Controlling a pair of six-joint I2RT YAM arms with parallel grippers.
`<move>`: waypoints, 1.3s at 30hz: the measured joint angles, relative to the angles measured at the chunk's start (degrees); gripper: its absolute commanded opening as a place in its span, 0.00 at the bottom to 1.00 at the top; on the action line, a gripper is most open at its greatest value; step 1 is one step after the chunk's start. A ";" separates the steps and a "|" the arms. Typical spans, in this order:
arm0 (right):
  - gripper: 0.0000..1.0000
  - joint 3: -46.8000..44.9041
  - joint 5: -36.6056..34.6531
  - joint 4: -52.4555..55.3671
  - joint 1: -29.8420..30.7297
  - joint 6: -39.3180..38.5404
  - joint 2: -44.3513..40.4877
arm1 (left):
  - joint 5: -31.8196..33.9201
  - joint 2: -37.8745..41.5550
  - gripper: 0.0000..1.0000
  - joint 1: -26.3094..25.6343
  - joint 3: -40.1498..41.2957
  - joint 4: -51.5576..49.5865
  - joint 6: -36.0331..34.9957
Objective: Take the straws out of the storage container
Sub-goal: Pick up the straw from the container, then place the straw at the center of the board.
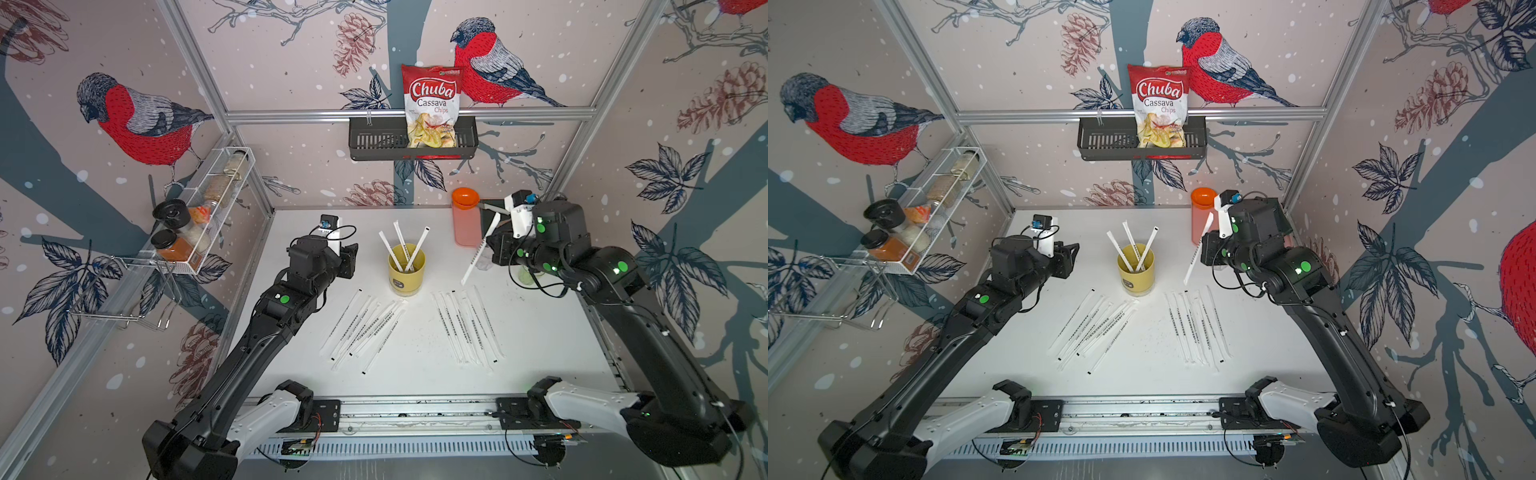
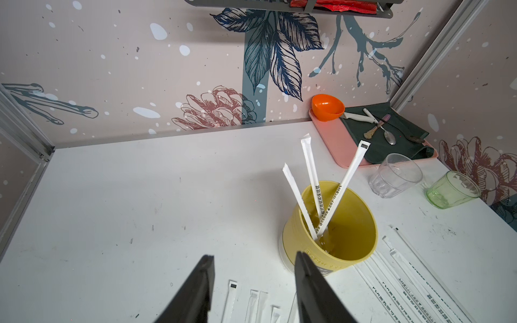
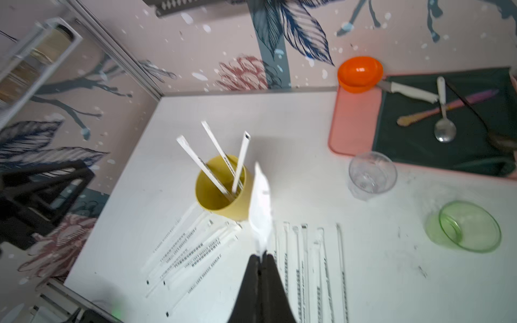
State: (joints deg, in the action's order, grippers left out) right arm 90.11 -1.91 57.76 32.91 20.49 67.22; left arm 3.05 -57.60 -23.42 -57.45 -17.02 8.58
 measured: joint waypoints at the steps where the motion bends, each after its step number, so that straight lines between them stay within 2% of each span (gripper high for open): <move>1: 0.00 -1.05 -0.20 1.68 0.00 0.68 0.07 | -0.07 -0.04 0.50 0.00 0.00 0.00 0.00; 6: 0.00 -8.79 -1.66 8.94 -0.07 0.83 2.71 | -1.51 -0.15 0.50 0.00 0.00 0.00 0.04; 9: 0.00 -11.39 -2.01 11.17 -0.02 0.81 7.08 | -1.51 -0.09 0.50 0.00 0.00 0.00 0.04; 22: 0.00 -17.97 -0.09 7.58 2.58 0.39 22.99 | -1.40 0.26 0.50 0.00 0.00 -0.07 0.00; 29: 0.00 -16.90 -0.13 4.72 1.84 0.24 25.14 | -1.53 0.55 0.50 0.00 0.00 -0.07 0.00; 30: 0.02 -16.83 -0.11 4.37 1.57 0.24 24.96 | -1.55 0.52 0.50 0.00 0.00 -0.07 0.00; 32: 0.15 -16.96 -0.02 3.56 0.94 0.31 23.98 | -1.55 0.39 0.50 0.00 0.00 -0.07 0.00; 35: 0.24 -19.19 0.96 1.11 -0.79 0.44 20.81 | -1.57 0.13 0.51 0.00 0.00 -0.07 0.02; 36: 0.30 -19.78 0.96 0.76 -1.25 0.48 20.24 | -1.64 0.04 0.51 0.00 0.00 -0.04 0.02; 39: 0.31 -21.20 1.33 -1.90 -2.03 0.87 18.73 | -2.80 -1.53 0.51 0.00 0.00 0.59 1.01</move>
State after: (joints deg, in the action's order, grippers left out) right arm 68.90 -0.58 55.86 30.87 21.37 85.95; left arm 0.25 -59.13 -23.42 -57.45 -16.43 9.58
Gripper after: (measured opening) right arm 0.323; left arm 0.515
